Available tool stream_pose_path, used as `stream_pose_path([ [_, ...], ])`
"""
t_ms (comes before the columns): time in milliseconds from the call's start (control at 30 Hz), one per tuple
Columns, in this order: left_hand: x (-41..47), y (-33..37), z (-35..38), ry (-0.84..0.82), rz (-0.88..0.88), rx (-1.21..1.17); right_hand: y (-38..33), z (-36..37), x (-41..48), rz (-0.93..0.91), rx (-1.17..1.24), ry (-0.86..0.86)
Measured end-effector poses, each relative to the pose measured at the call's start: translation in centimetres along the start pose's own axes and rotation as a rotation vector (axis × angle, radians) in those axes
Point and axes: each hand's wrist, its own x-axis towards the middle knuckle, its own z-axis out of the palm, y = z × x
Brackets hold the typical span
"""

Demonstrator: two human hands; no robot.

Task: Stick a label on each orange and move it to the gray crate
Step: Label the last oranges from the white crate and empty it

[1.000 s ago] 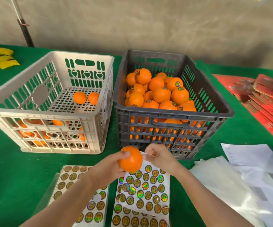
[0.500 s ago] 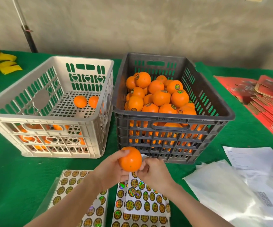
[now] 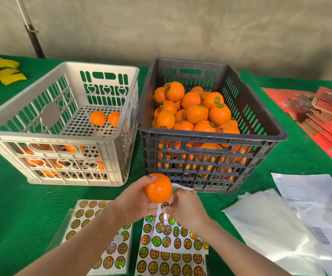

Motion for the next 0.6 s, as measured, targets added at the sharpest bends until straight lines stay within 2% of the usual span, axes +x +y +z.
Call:
stream_pose_path([
  [233,-0.1,0.1,-0.3,-0.042,-0.06,0.007,0.0,-0.1,0.2,0.002,0.032,-0.098],
  [433,-0.3,0.0,-1.3,-0.011,-0.062,0.12,0.9,-0.6,-0.2,0.225,0.544,-0.298],
  [600,-0.7,0.0,-1.6,0.08,0.077,0.26,1.2,-1.3,-0.6,0.367,0.733,-0.262],
])
